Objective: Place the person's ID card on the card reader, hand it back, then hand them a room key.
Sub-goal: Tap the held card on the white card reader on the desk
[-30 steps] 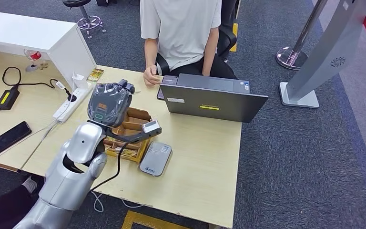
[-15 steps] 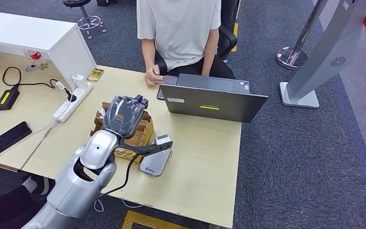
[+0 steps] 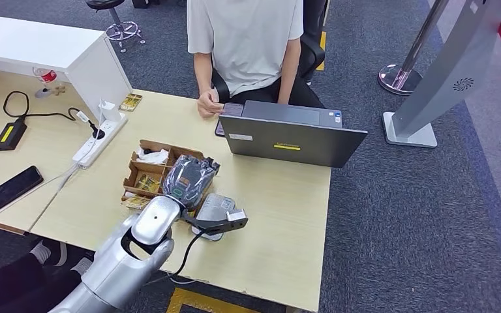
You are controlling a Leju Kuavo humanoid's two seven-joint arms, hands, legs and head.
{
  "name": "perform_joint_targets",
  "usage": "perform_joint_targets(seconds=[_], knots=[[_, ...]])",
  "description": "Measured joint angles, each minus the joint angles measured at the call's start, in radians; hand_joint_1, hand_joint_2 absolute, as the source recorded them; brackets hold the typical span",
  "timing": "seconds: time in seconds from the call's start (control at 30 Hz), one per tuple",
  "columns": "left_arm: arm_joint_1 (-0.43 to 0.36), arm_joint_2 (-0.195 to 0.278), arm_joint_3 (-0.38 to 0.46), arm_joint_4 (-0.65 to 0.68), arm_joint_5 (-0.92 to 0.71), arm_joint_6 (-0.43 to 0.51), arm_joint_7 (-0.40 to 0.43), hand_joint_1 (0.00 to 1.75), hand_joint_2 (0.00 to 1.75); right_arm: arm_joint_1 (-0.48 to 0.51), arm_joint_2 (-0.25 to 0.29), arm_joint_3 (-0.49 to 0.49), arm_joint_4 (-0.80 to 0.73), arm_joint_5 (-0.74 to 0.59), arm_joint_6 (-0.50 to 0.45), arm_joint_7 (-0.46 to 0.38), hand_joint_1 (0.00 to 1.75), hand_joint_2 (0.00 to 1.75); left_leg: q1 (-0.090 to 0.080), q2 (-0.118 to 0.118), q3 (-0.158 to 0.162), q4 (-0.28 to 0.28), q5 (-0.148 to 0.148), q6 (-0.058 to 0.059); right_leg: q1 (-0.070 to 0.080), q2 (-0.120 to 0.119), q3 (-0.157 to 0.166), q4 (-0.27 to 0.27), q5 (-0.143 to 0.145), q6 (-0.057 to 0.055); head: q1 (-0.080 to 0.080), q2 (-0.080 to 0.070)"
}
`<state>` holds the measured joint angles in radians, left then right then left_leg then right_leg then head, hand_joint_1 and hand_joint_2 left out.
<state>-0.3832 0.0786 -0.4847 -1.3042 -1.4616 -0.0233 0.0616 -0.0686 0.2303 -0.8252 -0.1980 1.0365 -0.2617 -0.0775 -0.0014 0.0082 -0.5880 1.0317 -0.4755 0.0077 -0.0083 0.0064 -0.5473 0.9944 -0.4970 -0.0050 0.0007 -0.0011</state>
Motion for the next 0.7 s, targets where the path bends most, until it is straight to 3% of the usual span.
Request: perform_joint_targets(seconds=[0.43, 0.7], knots=[[0.049, -0.017, -0.042, 0.062, 0.002, 0.023, -0.011, 1.75, 1.75, -0.001, 0.002, -0.019, 0.0, -0.018, 0.019, -0.007, 0.0, 0.0, 0.0, 0.0, 0.0, 0.0, 0.0, 0.0, 0.0, 0.0, 0.0, 0.0, 0.0, 0.0, 0.0, 0.0], [0.067, -0.029, -0.043, 0.126, 0.007, -0.008, 0.035, 1.75, 1.75, -0.001, 0.002, -0.022, 0.0, -0.011, 0.019, -0.003, 0.0, 0.0, 0.0, 0.0, 0.0, 0.0, 0.0, 0.0, 0.0, 0.0, 0.0, 0.0, 0.0, 0.0, 0.0, 0.0]])
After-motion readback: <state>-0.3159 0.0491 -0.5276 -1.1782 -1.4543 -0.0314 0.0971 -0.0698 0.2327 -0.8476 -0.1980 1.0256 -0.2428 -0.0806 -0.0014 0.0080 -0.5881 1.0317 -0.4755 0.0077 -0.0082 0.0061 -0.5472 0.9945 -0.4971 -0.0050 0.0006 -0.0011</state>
